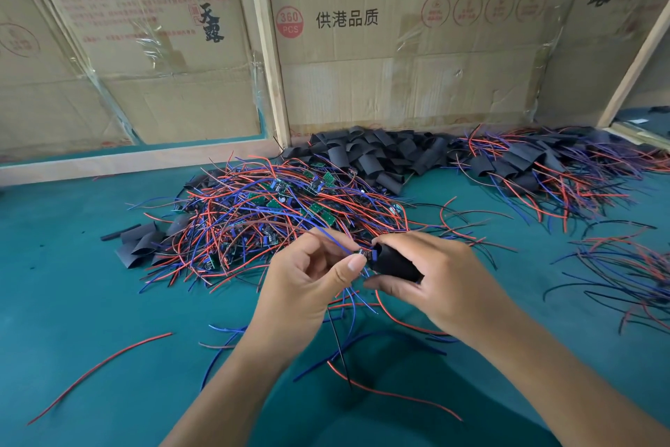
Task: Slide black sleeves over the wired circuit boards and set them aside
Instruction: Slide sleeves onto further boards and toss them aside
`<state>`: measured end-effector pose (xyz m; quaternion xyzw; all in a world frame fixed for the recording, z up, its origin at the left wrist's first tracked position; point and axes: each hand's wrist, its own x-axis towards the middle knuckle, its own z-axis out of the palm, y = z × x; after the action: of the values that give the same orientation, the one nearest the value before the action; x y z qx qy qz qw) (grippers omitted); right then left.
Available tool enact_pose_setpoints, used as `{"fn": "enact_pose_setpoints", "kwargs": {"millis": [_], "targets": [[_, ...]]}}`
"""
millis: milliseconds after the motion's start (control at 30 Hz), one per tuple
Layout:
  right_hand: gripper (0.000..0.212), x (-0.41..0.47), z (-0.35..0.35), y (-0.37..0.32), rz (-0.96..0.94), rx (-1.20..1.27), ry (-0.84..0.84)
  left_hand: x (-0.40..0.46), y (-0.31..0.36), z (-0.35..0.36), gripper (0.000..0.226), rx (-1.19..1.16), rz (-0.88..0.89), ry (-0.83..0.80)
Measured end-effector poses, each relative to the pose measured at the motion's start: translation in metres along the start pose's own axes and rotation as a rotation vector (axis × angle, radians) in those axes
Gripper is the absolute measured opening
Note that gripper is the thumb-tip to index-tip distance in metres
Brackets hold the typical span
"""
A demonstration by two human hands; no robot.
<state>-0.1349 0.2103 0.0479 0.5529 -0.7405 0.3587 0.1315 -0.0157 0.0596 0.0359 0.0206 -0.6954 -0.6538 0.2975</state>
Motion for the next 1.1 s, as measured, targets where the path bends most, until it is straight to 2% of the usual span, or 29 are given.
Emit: {"fn": "enact_pose_setpoints", "kwargs": {"millis": [267,433,533,633,767,1000,1100], "targets": [[0.041,-0.0015,-0.0011,0.0,-0.009,-0.005,-0.031,0.0006,-0.0015,0.0,0.009,-0.017,-0.007,0.015],[0.048,-0.003,0.0003,-0.0016,-0.009,0.012,-0.035,-0.0006,-0.0028,0.0035,0.01,-0.043,-0.029,-0.022],[0.052,-0.0013,-0.0013,-0.0005,-0.015,0.021,-0.029,-0.0006,-0.0033,0.0009,0.002,-0.018,-0.048,-0.06],[0.054,-0.0012,-0.0014,0.0002,-0.034,0.024,-0.022,-0.0006,-0.0035,0.0013,0.011,-0.008,-0.077,-0.059],[0.07,-0.0019,-0.001,-0.0001,-0.019,0.063,-0.065,0.0,-0.0017,0.0014,0.01,-0.015,-0.101,-0.065],[0.067,-0.0024,-0.0016,-0.0023,-0.07,-0.065,-0.094,0.0011,0.0003,-0.0016,0.008,0.103,-0.069,-0.024],[0.059,-0.0026,0.0004,-0.0035,-0.08,-0.049,-0.114,0.0019,-0.0016,-0.0039,0.008,0.143,-0.055,-0.007]]}}
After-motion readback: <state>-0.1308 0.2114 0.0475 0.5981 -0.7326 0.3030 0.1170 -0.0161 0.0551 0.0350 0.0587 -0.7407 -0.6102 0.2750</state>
